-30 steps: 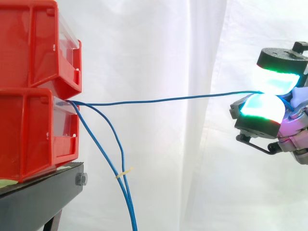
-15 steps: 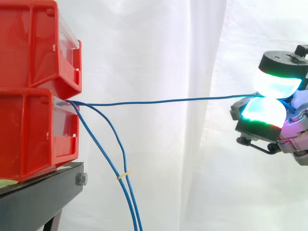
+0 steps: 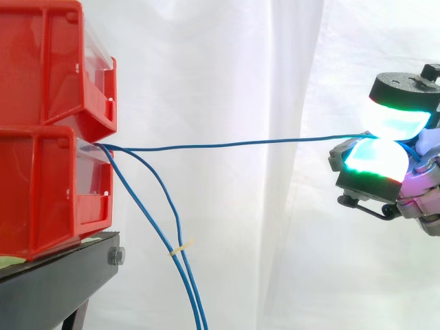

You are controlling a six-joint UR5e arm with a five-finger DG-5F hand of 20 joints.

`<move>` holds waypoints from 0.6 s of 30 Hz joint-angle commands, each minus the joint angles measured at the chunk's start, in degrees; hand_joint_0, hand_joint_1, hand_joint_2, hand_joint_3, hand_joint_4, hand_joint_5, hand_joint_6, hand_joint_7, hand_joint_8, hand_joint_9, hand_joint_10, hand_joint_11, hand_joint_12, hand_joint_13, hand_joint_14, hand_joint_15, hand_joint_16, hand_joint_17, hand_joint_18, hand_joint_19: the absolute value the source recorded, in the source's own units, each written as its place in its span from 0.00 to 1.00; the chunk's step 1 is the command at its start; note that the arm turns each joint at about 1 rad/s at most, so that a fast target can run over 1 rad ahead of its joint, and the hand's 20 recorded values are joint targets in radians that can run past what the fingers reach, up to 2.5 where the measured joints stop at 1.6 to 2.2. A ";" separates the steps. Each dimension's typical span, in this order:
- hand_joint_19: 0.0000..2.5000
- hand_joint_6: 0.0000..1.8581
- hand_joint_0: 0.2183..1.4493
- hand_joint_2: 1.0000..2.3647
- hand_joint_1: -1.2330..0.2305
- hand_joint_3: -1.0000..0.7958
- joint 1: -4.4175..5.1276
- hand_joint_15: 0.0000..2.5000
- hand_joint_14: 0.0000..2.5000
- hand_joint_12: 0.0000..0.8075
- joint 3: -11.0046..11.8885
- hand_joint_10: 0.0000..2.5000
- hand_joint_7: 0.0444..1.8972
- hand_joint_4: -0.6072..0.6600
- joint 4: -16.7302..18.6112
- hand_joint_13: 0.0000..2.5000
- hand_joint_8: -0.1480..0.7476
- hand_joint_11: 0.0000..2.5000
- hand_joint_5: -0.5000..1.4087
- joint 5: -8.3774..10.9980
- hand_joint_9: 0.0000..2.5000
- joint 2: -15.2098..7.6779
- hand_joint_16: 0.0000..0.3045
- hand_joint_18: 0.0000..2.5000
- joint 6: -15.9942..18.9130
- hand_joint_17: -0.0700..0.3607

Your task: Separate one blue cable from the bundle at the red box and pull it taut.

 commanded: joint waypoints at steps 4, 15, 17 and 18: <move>0.67 0.47 0.36 0.02 0.32 0.52 0.00 0.53 1.00 0.54 0.02 0.96 0.60 0.50 0.00 0.39 0.62 0.58 0.20 0.00 0.30 0.00 0.18 0.60 0.00 0.45; 0.67 0.47 0.36 0.02 0.32 0.52 0.00 0.53 1.00 0.53 0.02 0.95 0.60 0.50 0.00 0.39 0.61 0.57 0.20 0.00 0.31 0.00 0.18 0.61 0.00 0.44; 0.67 0.47 0.36 0.02 0.32 0.52 0.00 0.52 1.00 0.53 0.02 0.95 0.60 0.50 0.00 0.39 0.61 0.58 0.20 0.00 0.31 0.00 0.17 0.61 0.00 0.44; 0.67 0.47 0.36 0.02 0.32 0.52 0.00 0.53 1.00 0.53 0.02 0.95 0.61 0.50 0.00 0.39 0.61 0.57 0.20 0.00 0.31 0.00 0.18 0.61 0.00 0.44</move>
